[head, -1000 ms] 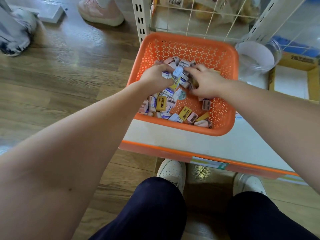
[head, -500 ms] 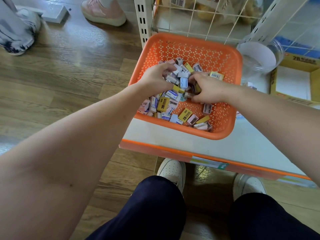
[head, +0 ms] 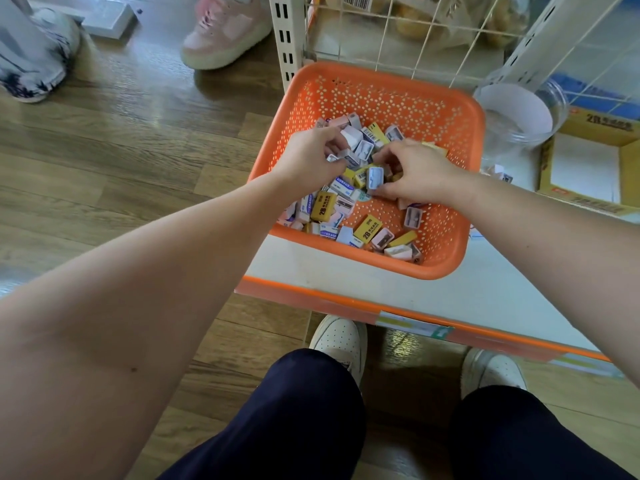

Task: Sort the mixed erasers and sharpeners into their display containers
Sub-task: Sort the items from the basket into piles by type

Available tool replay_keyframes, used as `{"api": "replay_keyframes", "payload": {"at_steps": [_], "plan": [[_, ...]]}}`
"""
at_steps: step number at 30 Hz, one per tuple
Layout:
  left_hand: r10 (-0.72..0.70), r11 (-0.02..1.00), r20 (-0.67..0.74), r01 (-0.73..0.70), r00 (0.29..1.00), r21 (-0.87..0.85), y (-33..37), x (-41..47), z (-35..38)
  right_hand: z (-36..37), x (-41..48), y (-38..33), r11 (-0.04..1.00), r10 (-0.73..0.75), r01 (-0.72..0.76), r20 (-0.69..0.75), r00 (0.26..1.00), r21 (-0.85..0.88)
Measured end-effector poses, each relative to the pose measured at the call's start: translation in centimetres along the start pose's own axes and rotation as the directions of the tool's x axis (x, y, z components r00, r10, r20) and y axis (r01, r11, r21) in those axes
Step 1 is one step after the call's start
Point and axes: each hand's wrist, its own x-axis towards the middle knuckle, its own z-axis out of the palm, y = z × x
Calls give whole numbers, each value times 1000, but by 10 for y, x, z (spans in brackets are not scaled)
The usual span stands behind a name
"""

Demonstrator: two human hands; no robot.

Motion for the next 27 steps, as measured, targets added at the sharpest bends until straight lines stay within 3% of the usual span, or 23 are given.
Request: {"api": "replay_keyframes", "payload": {"at_steps": [18,23,27], "plan": [[-72,994,-158,57,985,-92,-1,0,3,0,2,0,997,72,-75,65,995,33],[-84,992,-157,68,984,-105,3,-2,3,-2,-3,0,999,25,-24,-50,998,27],[-119,983,-176,91,977,-159,16,2,4,-13,-8,1,984,56,-30,-149,987,175]]}}
